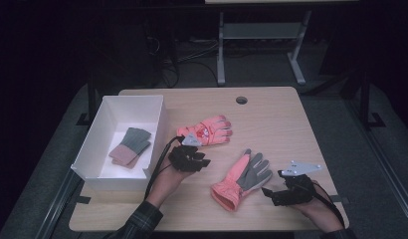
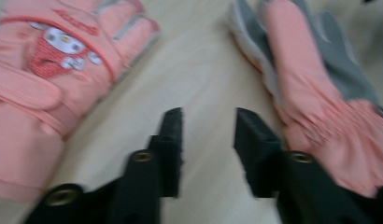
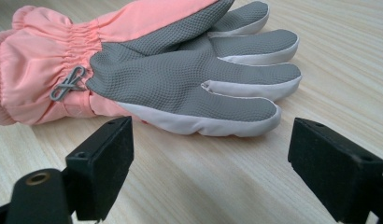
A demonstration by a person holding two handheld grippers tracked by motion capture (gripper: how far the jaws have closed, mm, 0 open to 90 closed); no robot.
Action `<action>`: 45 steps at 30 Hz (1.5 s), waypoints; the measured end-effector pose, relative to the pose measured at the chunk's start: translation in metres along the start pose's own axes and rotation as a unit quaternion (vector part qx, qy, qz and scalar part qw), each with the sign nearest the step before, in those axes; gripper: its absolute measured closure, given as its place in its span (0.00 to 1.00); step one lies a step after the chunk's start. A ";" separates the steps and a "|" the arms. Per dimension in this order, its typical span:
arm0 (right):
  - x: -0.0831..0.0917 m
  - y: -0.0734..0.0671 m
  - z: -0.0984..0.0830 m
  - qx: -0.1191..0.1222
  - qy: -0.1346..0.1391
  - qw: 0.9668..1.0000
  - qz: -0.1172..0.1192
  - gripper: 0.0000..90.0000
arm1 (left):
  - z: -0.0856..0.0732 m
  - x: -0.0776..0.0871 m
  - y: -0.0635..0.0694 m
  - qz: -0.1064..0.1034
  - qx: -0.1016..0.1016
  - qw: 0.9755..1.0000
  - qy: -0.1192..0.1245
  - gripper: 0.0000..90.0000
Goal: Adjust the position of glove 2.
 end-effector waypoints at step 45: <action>0.000 0.004 -0.001 -0.006 0.005 1.000 0.004 0.16 | 0.056 -0.064 -0.070 0.038 0.049 0.997 -0.044 1.00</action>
Point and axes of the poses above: each handheld gripper's, and its own axes: x roughly backward along the jaws, z roughly out of its top, y roughly to its right, the point moved 1 cm from there along -x, roughly forward along the jaws, and after that the axes turned 11 degrees about -z, right-handed, at the moved point
